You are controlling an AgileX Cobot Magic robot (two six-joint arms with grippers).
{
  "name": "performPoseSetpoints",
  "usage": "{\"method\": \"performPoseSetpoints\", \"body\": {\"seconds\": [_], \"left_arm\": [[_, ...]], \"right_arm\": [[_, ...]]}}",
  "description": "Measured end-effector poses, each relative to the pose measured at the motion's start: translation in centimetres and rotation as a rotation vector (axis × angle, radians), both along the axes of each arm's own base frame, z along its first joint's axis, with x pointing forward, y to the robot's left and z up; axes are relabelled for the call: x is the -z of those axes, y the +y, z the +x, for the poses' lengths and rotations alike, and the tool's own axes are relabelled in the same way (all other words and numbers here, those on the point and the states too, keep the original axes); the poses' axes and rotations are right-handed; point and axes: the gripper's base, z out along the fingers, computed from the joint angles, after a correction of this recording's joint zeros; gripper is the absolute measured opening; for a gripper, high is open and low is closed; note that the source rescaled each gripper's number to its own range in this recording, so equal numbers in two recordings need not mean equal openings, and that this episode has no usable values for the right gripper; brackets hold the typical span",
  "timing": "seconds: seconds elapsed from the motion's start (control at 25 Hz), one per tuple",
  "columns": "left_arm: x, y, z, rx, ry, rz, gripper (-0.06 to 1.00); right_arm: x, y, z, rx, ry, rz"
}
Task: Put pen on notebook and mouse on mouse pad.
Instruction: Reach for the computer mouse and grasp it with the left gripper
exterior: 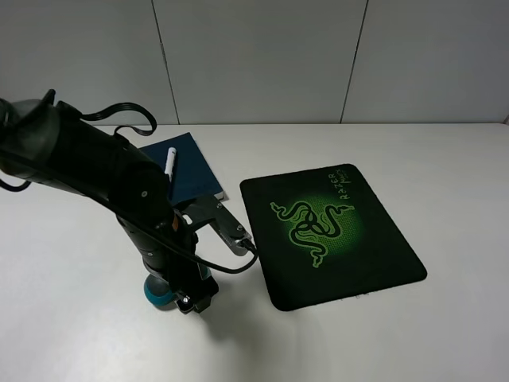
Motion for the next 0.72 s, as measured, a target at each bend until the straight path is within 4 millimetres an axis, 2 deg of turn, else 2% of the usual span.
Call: {"method": "performPoseSetpoints", "body": {"seconds": [0.08, 0.2, 0.4, 0.72], "left_arm": [[0.02, 0.02, -0.03, -0.016, 0.002, -0.001, 0.95], [0.07, 0.03, -0.08, -0.028, 0.003, -0.005, 0.82], [0.08, 0.02, -0.07, -0.030, 0.001, -0.008, 0.52], [0.08, 0.01, -0.06, -0.030, 0.000, -0.009, 0.51]], "right_arm": [[0.00, 0.00, 0.00, 0.000, 0.000, 0.000], [0.00, 0.00, 0.00, 0.000, 0.000, 0.000], [0.00, 0.00, 0.00, 0.000, 0.000, 0.000], [0.00, 0.00, 0.00, 0.000, 0.000, 0.000]]}}
